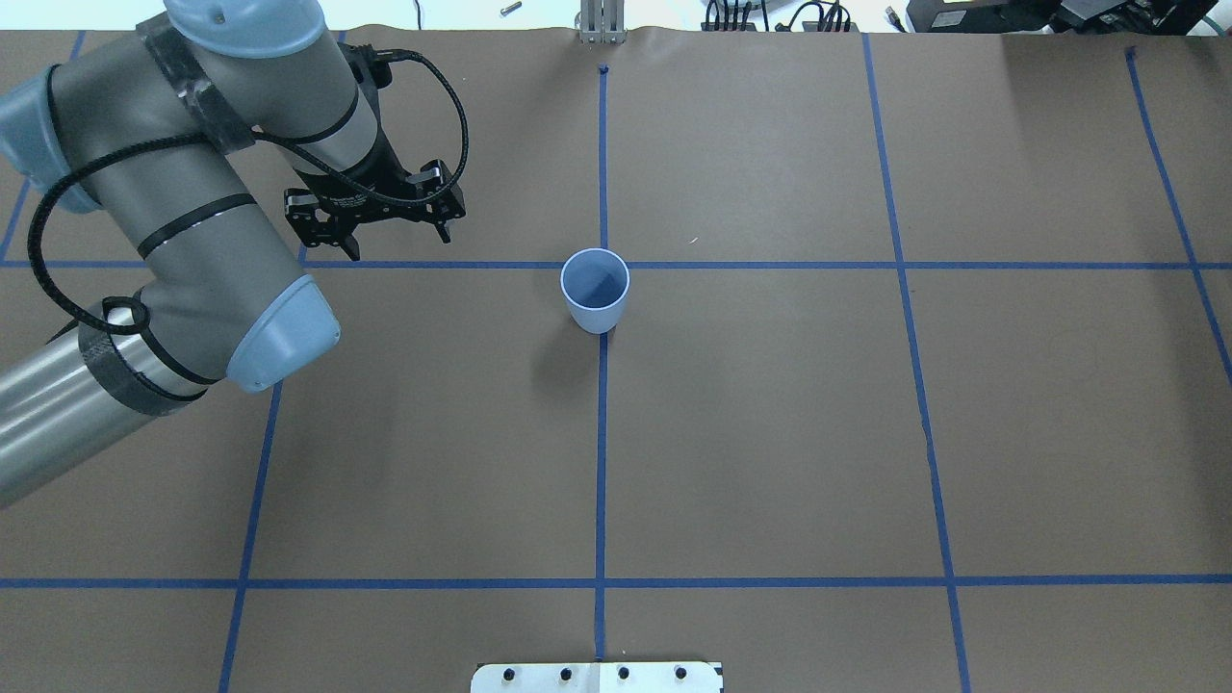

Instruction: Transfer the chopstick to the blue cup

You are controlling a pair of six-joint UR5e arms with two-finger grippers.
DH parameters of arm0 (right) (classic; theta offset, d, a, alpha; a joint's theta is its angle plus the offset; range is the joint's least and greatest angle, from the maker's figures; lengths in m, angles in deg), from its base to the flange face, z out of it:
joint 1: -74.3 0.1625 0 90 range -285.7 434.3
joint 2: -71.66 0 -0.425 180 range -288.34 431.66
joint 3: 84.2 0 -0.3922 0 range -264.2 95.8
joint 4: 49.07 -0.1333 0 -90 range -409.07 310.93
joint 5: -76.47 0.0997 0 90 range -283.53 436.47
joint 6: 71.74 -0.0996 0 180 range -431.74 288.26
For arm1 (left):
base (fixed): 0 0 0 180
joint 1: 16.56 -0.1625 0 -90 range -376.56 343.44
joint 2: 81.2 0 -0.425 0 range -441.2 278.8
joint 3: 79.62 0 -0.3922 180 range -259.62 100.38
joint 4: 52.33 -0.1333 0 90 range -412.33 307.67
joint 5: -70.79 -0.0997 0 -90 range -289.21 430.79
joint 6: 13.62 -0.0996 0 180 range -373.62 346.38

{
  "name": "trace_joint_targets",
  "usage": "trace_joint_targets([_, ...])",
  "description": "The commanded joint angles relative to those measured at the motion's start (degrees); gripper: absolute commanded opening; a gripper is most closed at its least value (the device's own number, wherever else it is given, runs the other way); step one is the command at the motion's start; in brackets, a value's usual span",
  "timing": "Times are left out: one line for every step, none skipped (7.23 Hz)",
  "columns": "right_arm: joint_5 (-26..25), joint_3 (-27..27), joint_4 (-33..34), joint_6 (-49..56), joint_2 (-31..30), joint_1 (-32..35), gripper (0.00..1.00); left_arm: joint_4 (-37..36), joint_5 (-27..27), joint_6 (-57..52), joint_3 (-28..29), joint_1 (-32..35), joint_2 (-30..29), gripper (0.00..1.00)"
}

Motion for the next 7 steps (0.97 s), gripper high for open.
trace_joint_targets([0.1,0.0,0.1,0.0,-0.1,0.2,0.14,0.0,0.2,0.1,0.0,0.0,0.1,0.98])
trace_joint_targets([0.2,0.0,0.1,0.0,-0.1,0.4,0.08,0.0,0.1,0.2,-0.1,0.0,0.0,0.98])
trace_joint_targets([0.2,-0.3,0.1,0.0,-0.1,0.7,0.01,0.0,0.1,0.5,-0.2,0.0,0.0,0.98])
trace_joint_targets([0.3,-0.8,0.2,0.0,0.1,1.5,0.00,0.0,0.1,0.6,-0.6,0.1,0.0,0.98])
trace_joint_targets([0.3,-0.9,0.2,-0.1,0.4,1.9,0.00,-0.1,0.1,0.6,-0.7,0.1,0.0,0.98])
trace_joint_targets([0.8,-1.1,0.3,-0.2,0.6,2.0,0.00,-0.1,0.1,0.6,-0.7,0.1,0.1,0.98])
trace_joint_targets([1.4,-2.2,0.4,-0.3,0.6,2.1,0.00,-0.1,0.1,0.7,-0.7,0.1,0.1,0.98])
